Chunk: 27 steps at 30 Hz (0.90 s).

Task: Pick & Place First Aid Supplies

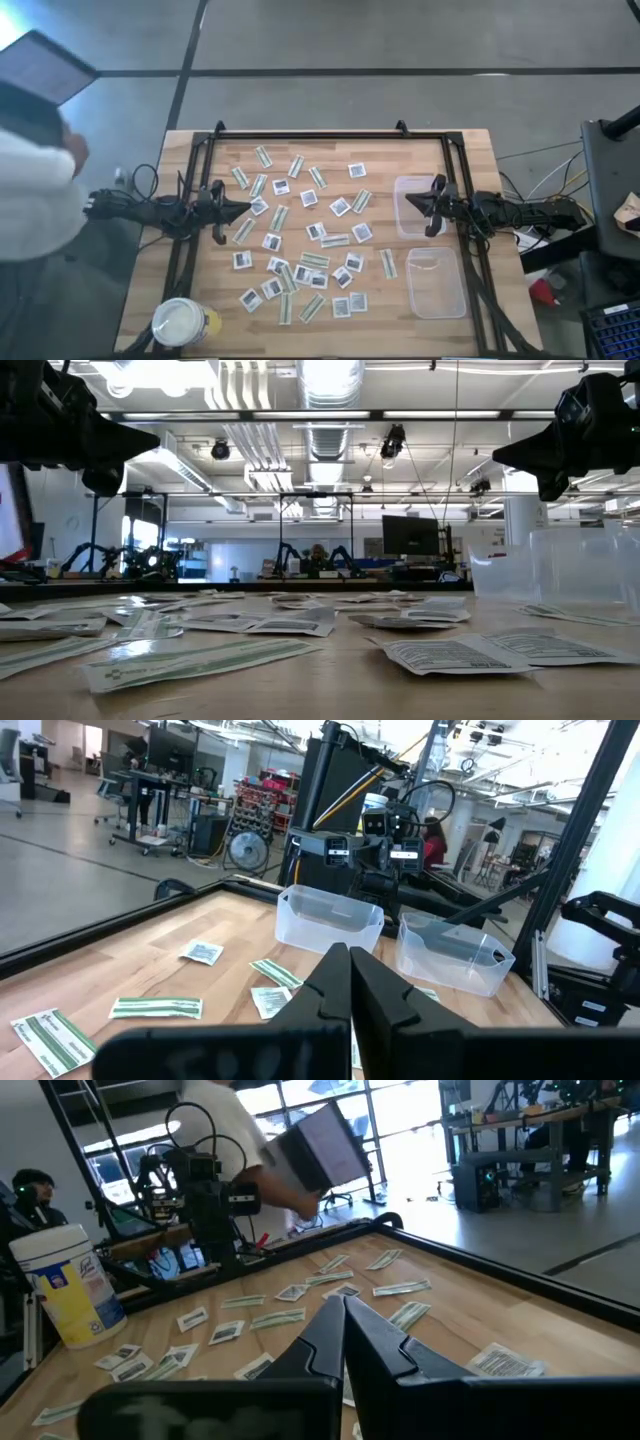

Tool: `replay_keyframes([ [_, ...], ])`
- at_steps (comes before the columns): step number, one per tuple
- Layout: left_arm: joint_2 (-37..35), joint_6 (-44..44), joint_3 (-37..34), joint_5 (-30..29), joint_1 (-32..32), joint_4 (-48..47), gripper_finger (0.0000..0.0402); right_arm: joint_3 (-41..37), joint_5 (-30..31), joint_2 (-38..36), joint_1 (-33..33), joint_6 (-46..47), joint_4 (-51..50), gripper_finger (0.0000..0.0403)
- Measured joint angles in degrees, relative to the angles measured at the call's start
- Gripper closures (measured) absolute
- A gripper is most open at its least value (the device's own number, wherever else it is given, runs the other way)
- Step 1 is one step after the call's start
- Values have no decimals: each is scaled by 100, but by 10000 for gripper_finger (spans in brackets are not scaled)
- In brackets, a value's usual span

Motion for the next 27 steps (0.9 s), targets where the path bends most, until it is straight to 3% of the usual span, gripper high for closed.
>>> replay_keyframes([
  [19, 1, 7, -1, -2, -2, 1, 401, -2, 2, -1, 0, 2, 0, 394],
  [27, 10, 796, -2, -135, 11, 42, 401, 0, 2, 0, -2, 2, 0, 394],
])
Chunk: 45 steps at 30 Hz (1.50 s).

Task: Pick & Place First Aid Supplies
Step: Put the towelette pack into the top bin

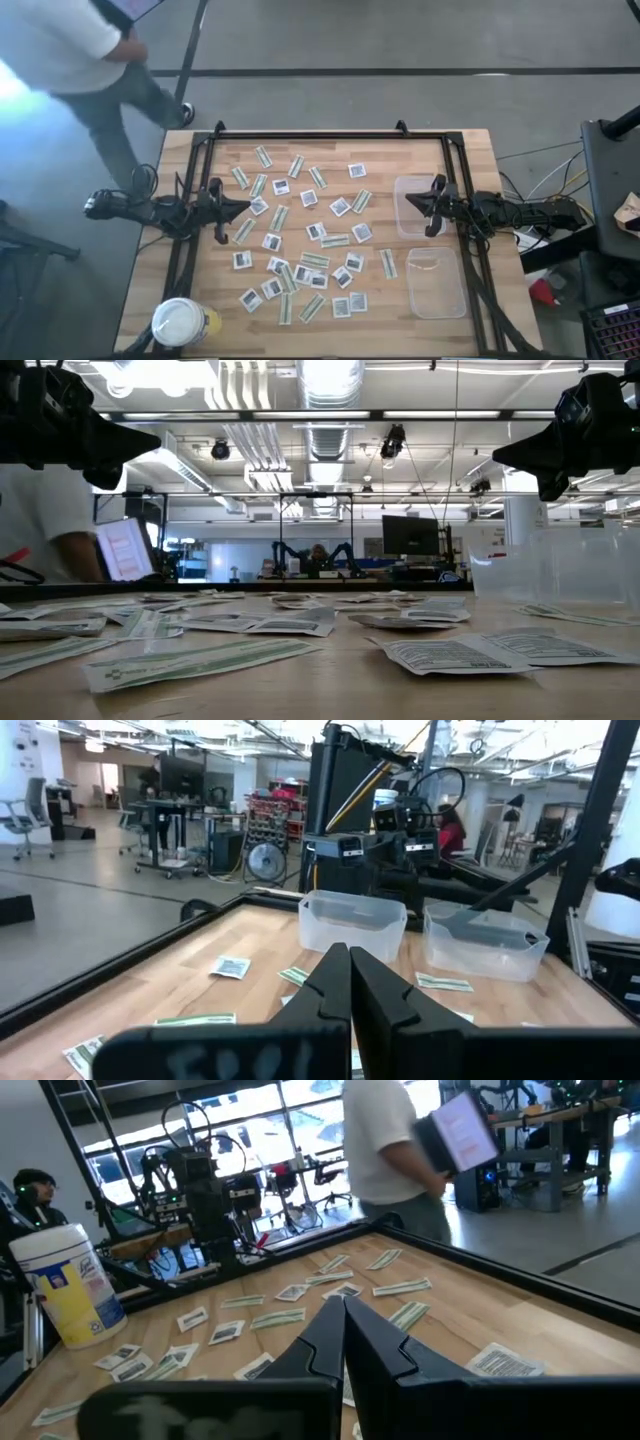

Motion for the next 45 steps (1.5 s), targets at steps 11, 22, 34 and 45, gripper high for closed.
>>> replay_keyframes([
  [11, 0, 61, 2, -24, 0, 11, 401, 0, -2, -1, 1, 0, 0, 394],
  [22, 1, 177, 0, -484, 0, 28, 319, 1, 0, -2, 0, 0, 0, 394],
  [34, 0, -410, 2, -1045, 0, 206, 259, -2, -2, -1, 2, 0, 0, 394],
  [45, 48, 345, 148, -1050, 4, 507, 264, -2, -2, 1, 0, 0, 0, 394],
])
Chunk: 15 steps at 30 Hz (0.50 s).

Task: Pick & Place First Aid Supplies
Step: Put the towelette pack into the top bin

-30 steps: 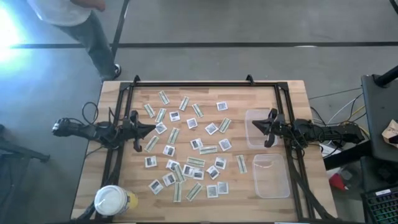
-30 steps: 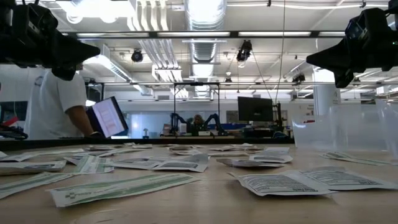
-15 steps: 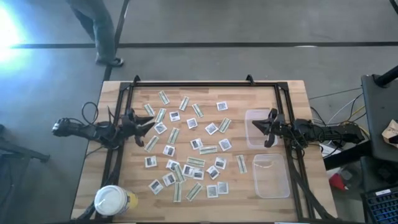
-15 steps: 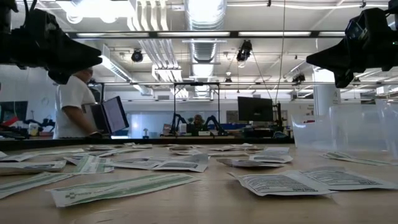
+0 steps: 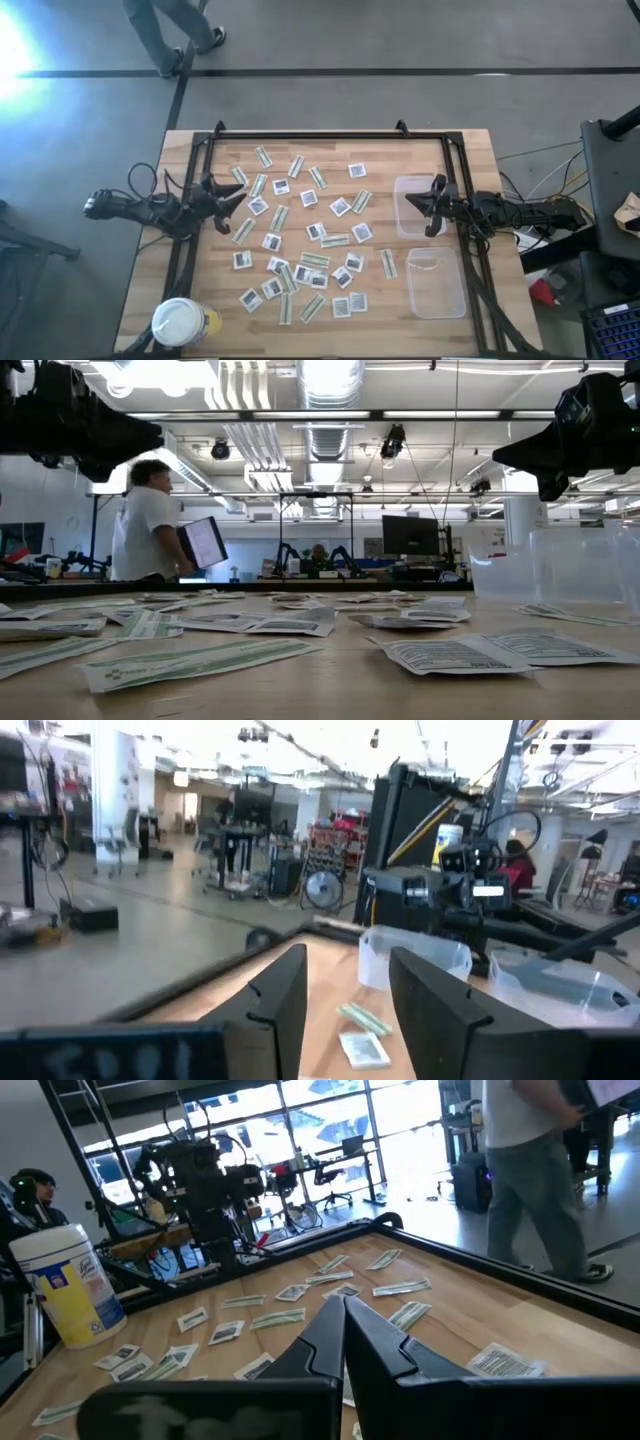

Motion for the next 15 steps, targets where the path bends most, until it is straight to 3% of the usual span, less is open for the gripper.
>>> replay_keyframes([
  [8, 318, 436, 327, -117, 17, -5, 264, 2, 2, -2, 1, 0, 0, 394],
  [15, 740, 198, 551, -565, 192, -28, 264, 0, 2, 0, 0, 0, 0, 394],
])
